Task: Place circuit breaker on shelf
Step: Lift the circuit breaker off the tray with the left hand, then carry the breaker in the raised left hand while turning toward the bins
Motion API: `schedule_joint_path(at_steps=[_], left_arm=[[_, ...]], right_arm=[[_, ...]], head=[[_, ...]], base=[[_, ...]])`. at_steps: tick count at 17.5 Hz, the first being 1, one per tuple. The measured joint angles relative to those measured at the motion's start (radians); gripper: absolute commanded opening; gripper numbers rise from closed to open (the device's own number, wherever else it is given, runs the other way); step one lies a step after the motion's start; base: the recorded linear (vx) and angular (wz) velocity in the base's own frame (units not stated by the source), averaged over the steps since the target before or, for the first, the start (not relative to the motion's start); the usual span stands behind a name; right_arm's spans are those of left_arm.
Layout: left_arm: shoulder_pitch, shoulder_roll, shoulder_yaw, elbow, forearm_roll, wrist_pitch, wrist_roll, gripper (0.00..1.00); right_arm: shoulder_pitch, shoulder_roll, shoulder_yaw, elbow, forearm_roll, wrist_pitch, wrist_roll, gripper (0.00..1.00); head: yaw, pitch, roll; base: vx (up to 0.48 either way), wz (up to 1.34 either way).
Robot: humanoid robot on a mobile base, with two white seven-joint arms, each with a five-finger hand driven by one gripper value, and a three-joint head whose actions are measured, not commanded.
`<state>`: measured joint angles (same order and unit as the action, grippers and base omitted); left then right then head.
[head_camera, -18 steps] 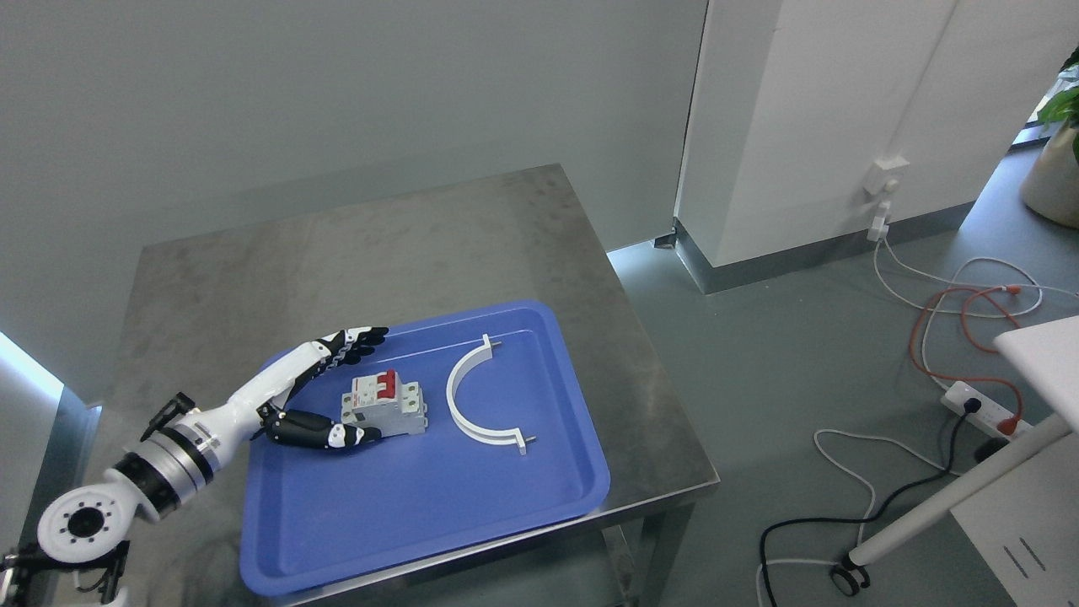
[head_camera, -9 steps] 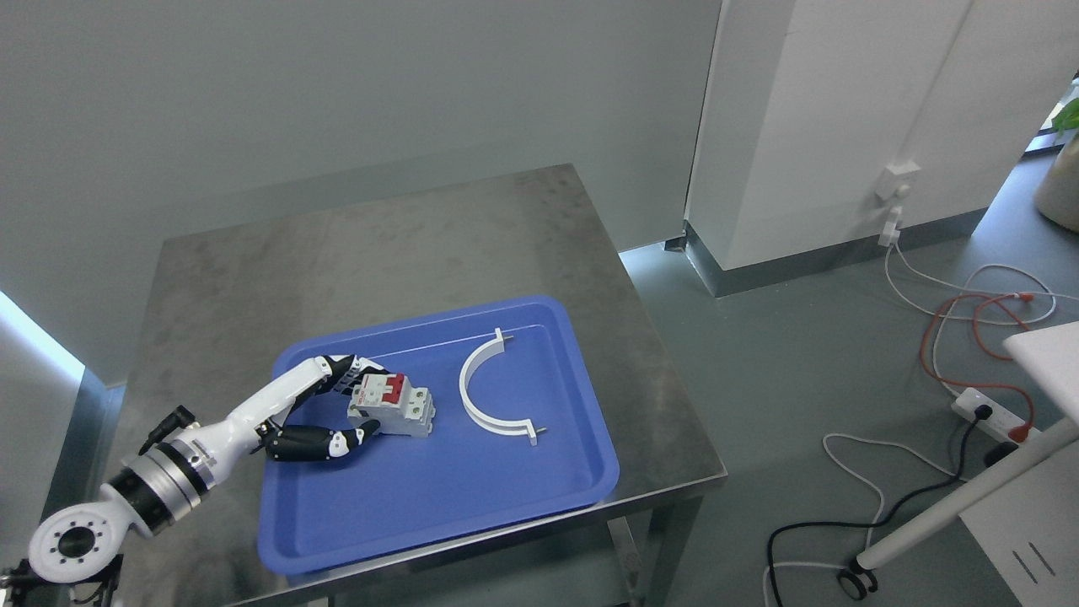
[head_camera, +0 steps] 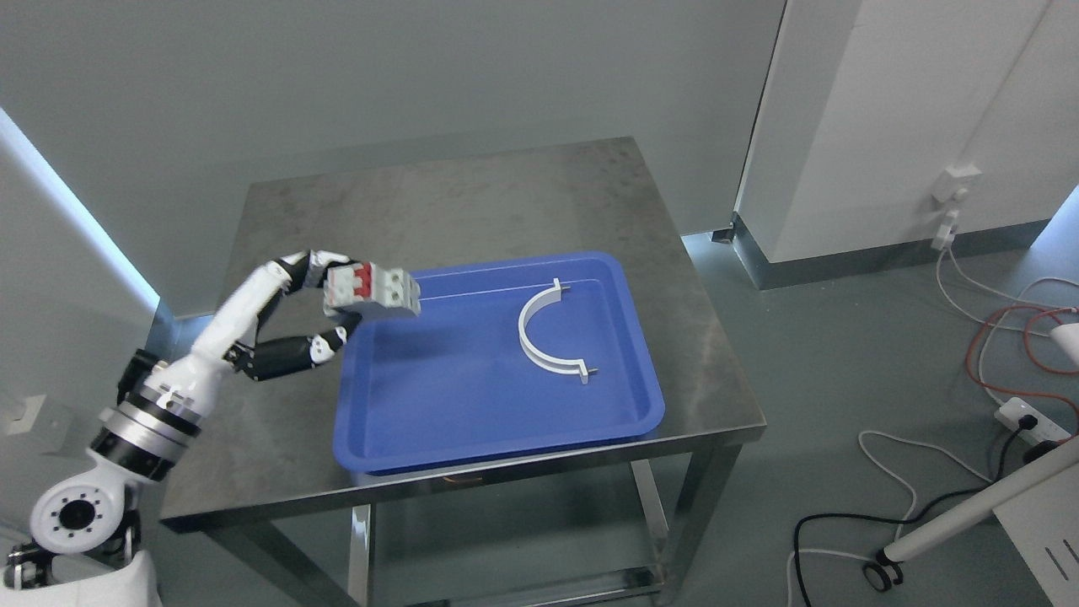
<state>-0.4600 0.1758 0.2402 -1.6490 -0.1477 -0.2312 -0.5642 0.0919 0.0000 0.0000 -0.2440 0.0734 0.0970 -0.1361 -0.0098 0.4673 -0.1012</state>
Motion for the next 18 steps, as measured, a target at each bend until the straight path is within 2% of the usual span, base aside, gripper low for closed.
schedule_joint_path(at_steps=[4,7,11,18], left_arm=[[-0.03,-0.056,0.023,0.003,0.003,-0.081,0.306,0.1],[-0.012,-0.088,0.032,-0.006,0.004,-0.097,0.44,0.09],[0.031,-0.118,0.045,-0.025,0.004,-0.104,0.491,0.09],[0.087,-0.149,0.037,-0.044,0.005,-0.12,0.469,0.09]], right_arm=[[0.0,0.0,0.0,0.0,0.0,0.0,0.0,1.0],[0.001,0.0,0.0,0.0,0.0,0.0,-0.003,1.0],[0.0,0.0,0.0,0.0,0.0,0.0,-0.005,1.0],[0.0,0.0,0.0,0.0,0.0,0.0,0.001,1.0]], head=[[0.0,0.0,0.0],[0.0,0.0,0.0],[0.0,0.0,0.0],[0.0,0.0,0.0]], base=[[-0.15,-0.03],[-0.173,-0.13],[-0.238,0.32],[-0.335,0.37]])
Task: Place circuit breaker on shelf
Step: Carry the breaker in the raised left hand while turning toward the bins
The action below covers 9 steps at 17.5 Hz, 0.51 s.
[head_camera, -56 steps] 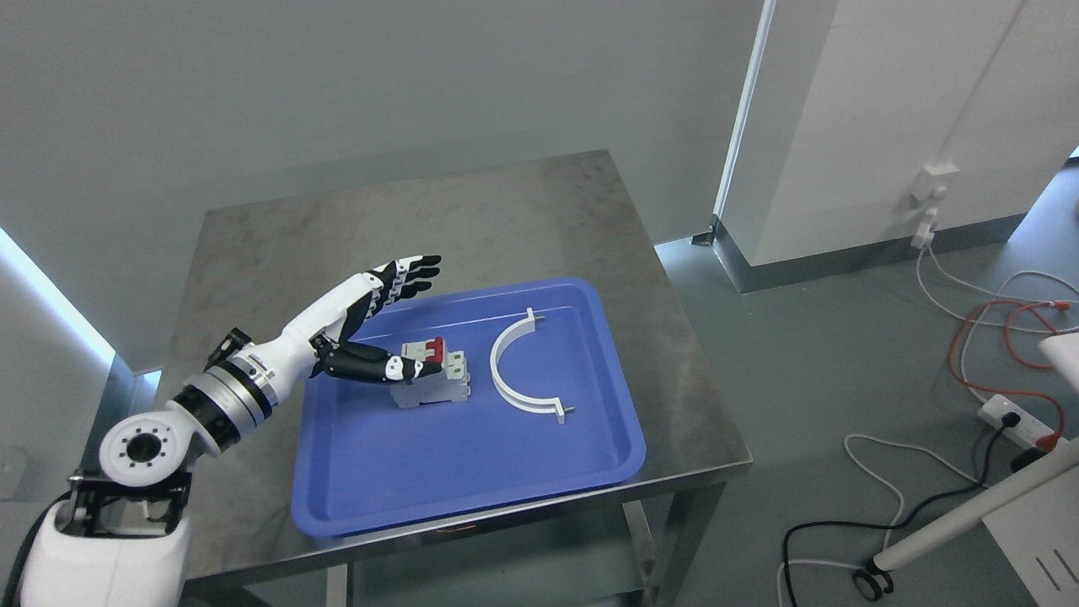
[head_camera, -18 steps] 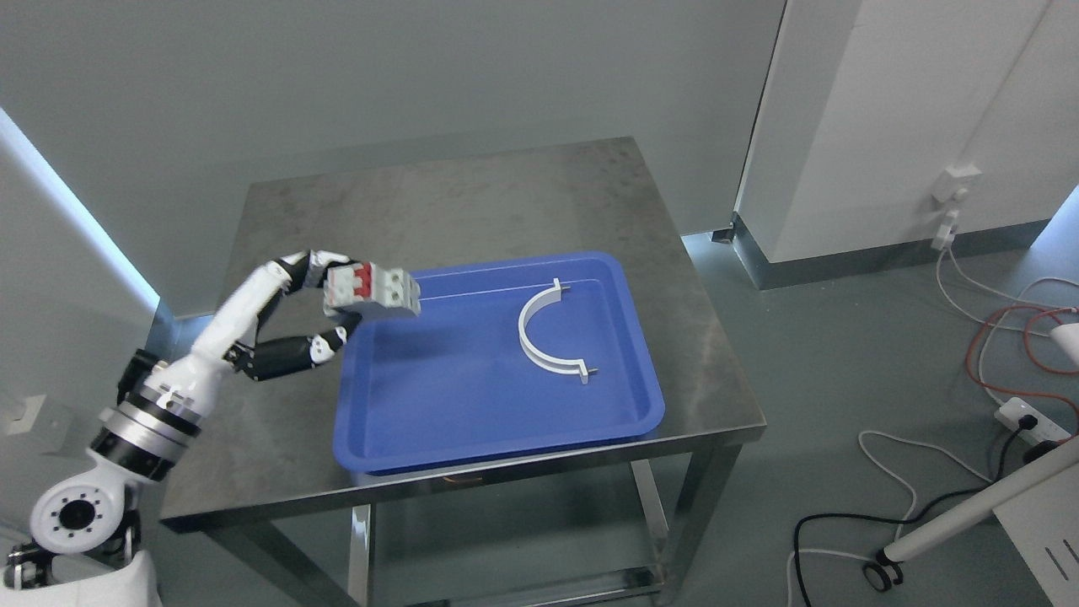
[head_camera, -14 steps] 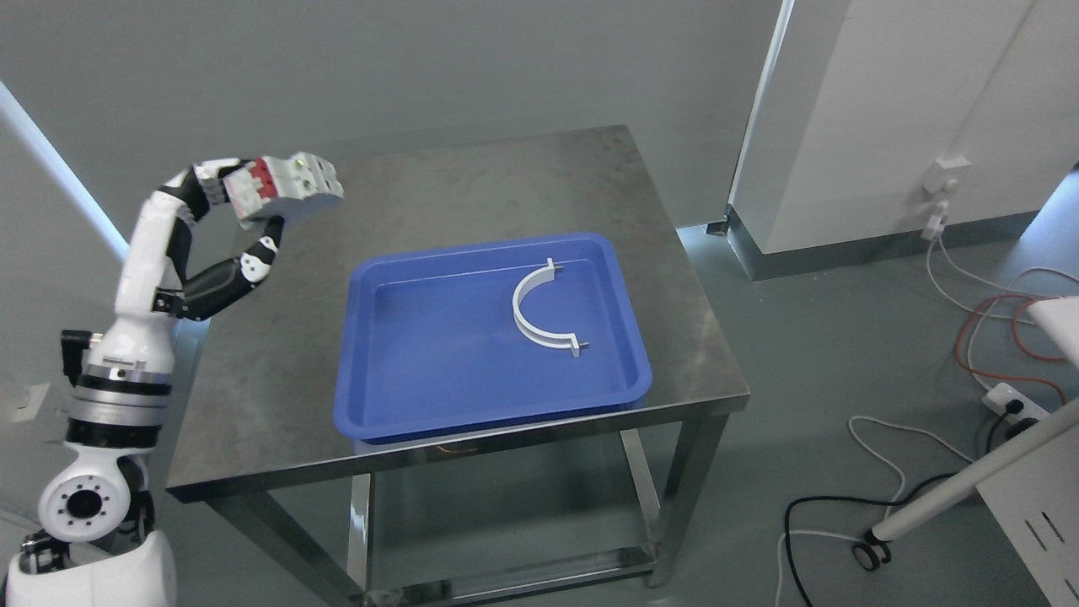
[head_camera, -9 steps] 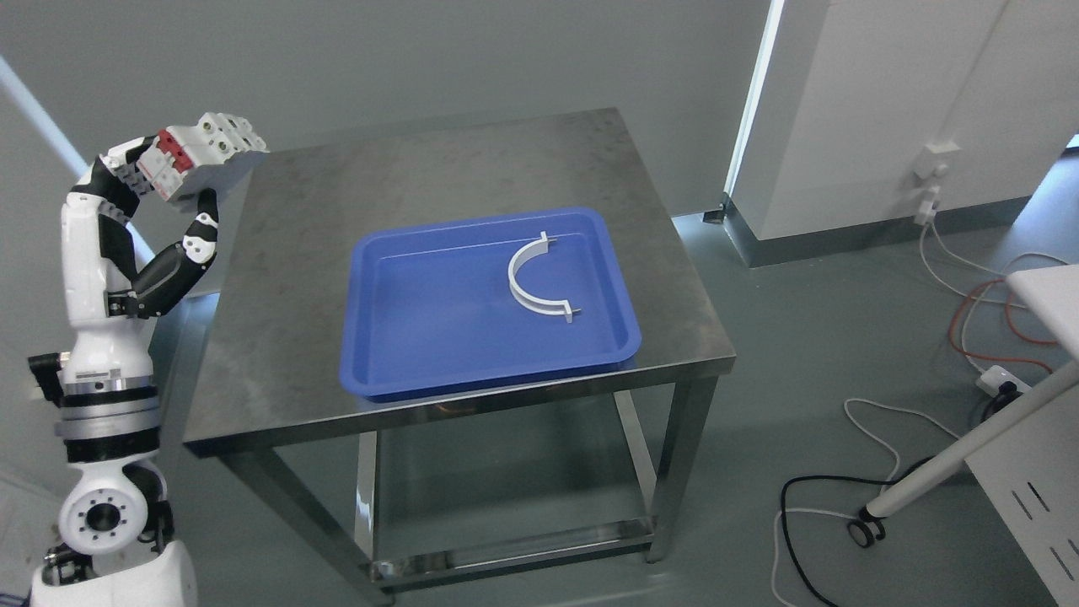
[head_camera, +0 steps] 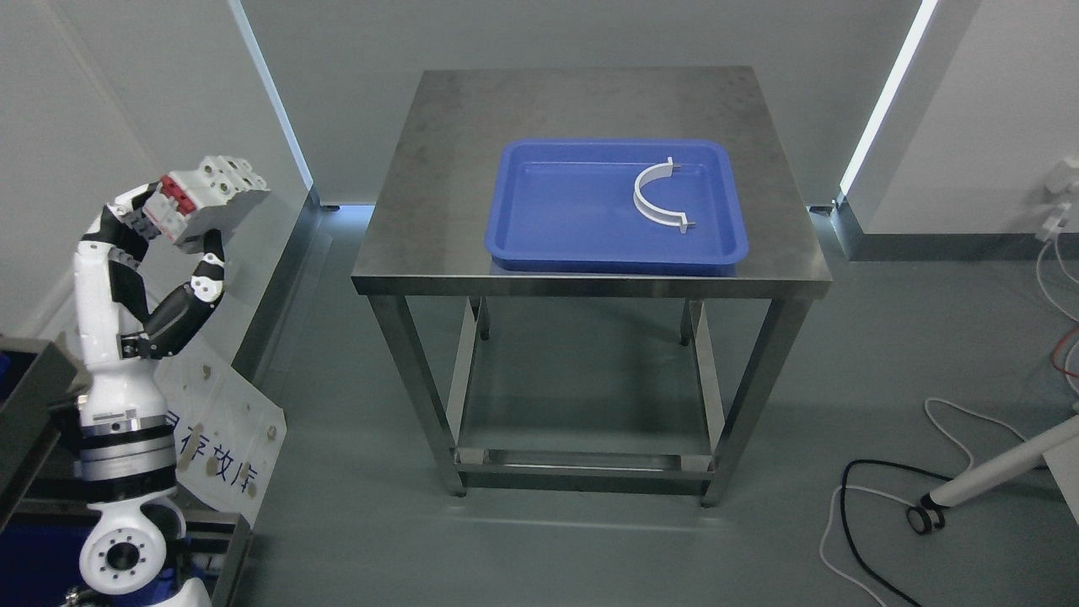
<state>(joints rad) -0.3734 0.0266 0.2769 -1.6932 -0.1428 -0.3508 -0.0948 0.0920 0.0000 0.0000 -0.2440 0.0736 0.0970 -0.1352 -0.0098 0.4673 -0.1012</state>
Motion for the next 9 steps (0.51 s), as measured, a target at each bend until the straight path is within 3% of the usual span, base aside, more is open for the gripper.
schedule_joint_path(at_steps=[9], left_arm=[[0.003,-0.016,-0.061,-0.011,0.0,-0.039,-0.005,0.09]], right_arm=[[0.0,0.0,0.0,0.0,0.0,0.0,0.003,1.0]], head=[[0.0,0.0,0.0]], base=[[-0.349,0.06]])
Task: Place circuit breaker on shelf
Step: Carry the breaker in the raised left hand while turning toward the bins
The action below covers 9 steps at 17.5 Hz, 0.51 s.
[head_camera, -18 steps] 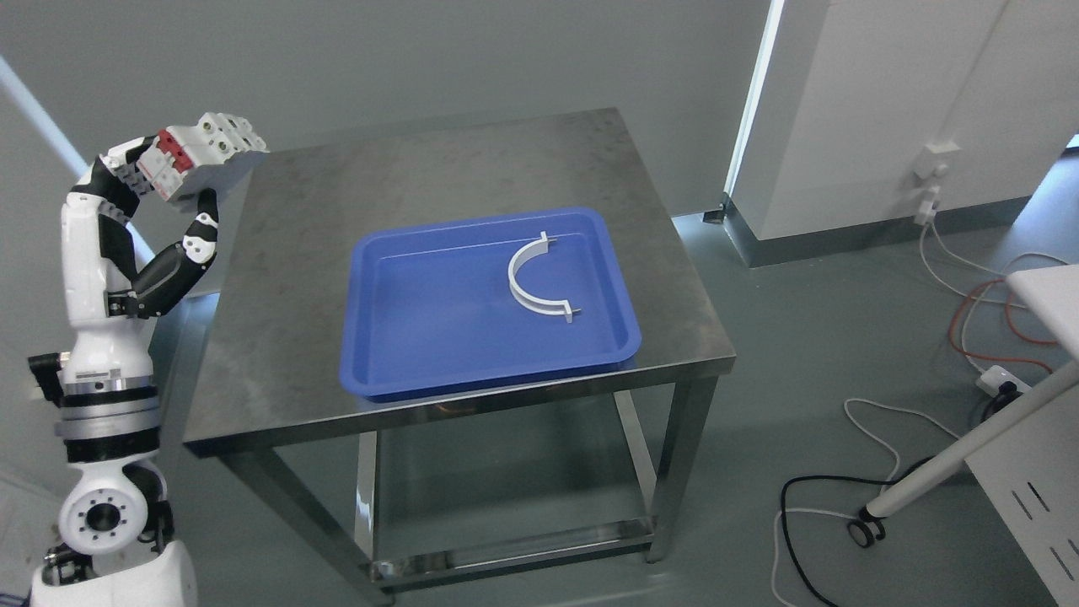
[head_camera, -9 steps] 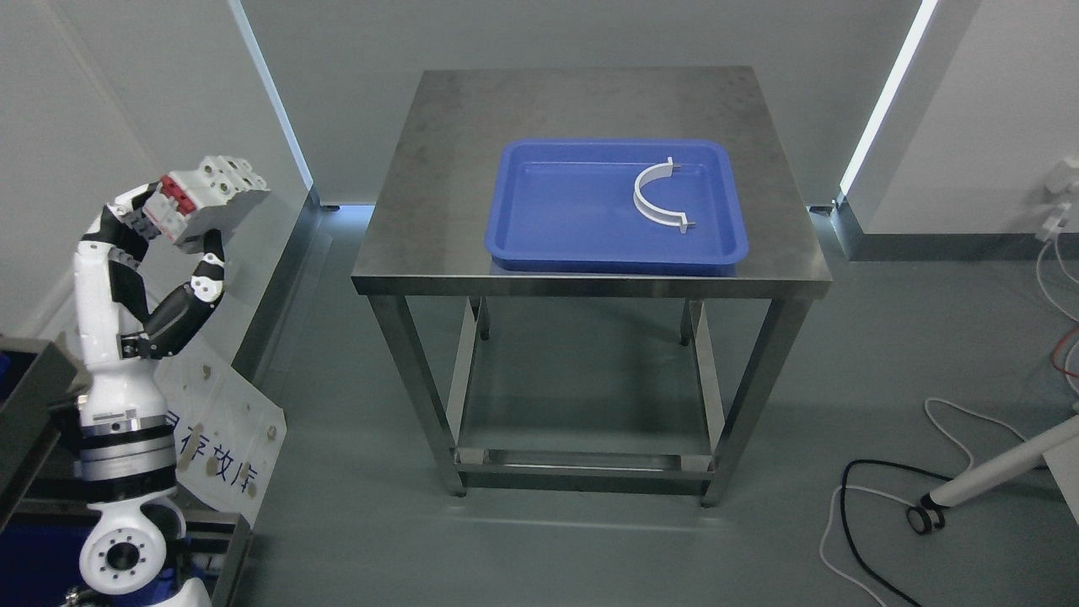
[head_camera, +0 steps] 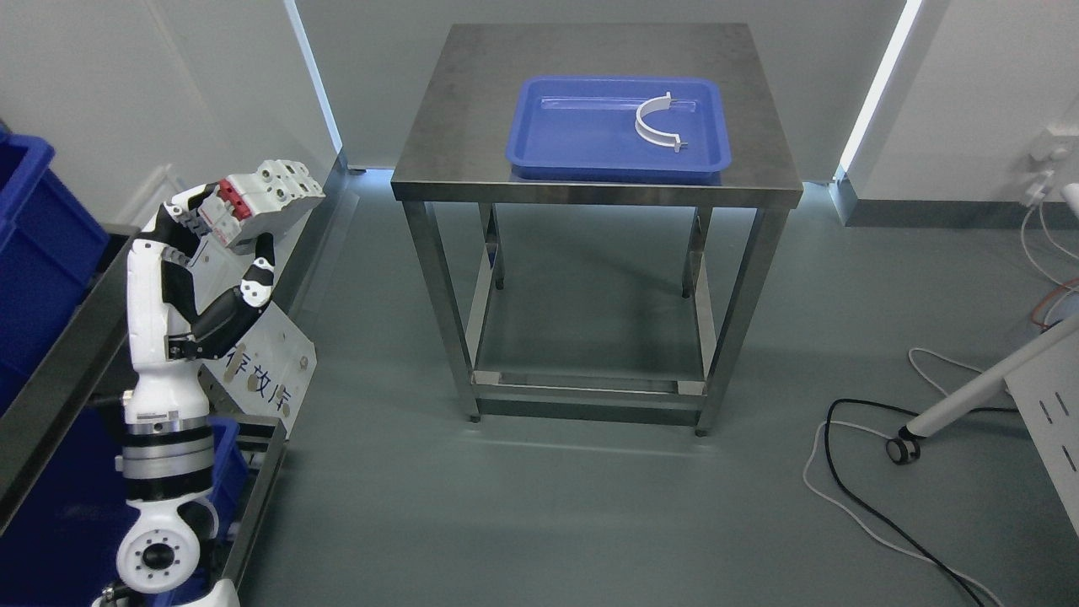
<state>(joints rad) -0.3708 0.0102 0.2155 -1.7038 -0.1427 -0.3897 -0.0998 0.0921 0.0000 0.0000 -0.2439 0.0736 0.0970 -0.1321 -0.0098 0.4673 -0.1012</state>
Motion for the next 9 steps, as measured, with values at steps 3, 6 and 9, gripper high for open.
schedule_joint_path(at_steps=[3,6,9], left_arm=[[-0.014,-0.003,-0.012,-0.002,0.0,-0.015,-0.004,0.09],[-0.051,-0.005,-0.034,-0.003,0.0,-0.008,-0.003,0.09],[-0.08,-0.006,-0.051,-0.003,0.0,0.028,0.037,0.09]], right_arm=[[0.0,0.0,0.0,0.0,0.0,0.0,0.001,1.0],[0.0,0.0,0.0,0.0,0.0,0.0,-0.002,1.0],[0.0,0.0,0.0,0.0,0.0,0.0,-0.003,1.0]], head=[[0.0,0.0,0.0],[0.0,0.0,0.0],[0.0,0.0,0.0]], base=[[-0.313,0.05],[-0.296,0.05],[-0.266,0.14]])
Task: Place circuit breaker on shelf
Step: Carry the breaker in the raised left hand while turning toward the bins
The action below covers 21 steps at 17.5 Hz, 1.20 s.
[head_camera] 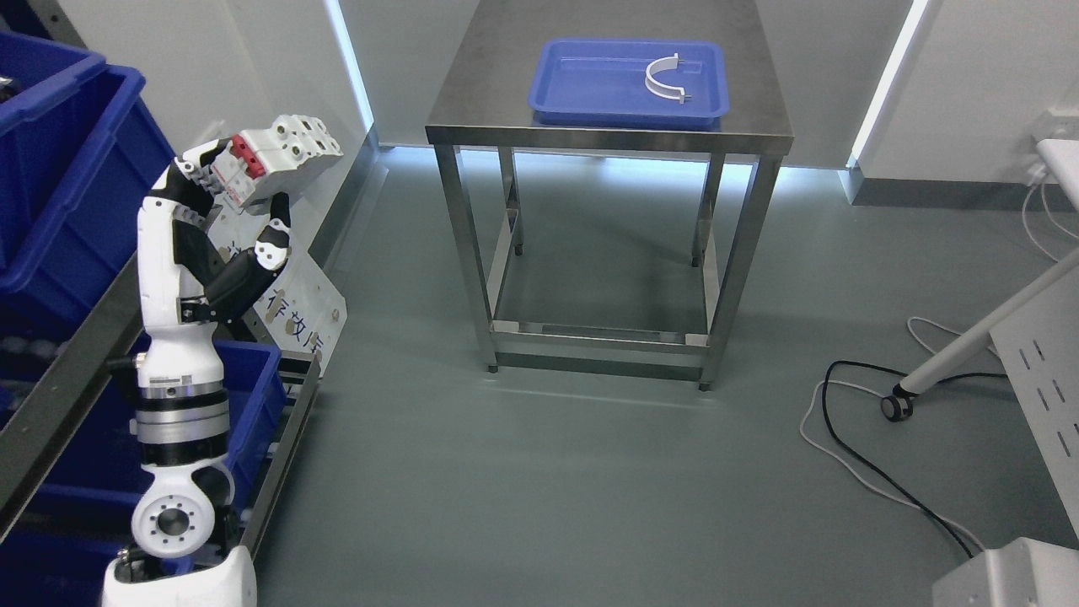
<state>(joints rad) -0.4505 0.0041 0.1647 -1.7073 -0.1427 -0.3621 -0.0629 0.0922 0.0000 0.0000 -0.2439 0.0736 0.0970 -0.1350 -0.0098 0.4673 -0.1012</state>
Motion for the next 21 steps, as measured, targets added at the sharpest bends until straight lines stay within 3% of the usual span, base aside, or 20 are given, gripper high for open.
schedule_joint_path(at_steps=[7,13,21], left_arm=[[-0.08,-0.002,-0.018,-0.001,0.0,0.071,0.027,0.09],[-0.136,-0.003,-0.034,0.0,-0.001,0.135,0.027,0.09],[-0.291,-0.004,-0.061,0.049,-0.038,0.376,0.021,0.09]], right_arm=[[0.0,0.0,0.0,0.0,0.0,0.0,-0.001,1.0],[0.0,0.0,0.0,0.0,0.0,0.0,-0.001,1.0],[-0.001,0.0,0.0,0.0,0.0,0.0,-0.006,1.0]], head=[[0.0,0.0,0.0],[0.0,0.0,0.0],[0.0,0.0,0.0]], base=[[-0.242,0.43],[-0.097,1.12],[0.04,1.18]])
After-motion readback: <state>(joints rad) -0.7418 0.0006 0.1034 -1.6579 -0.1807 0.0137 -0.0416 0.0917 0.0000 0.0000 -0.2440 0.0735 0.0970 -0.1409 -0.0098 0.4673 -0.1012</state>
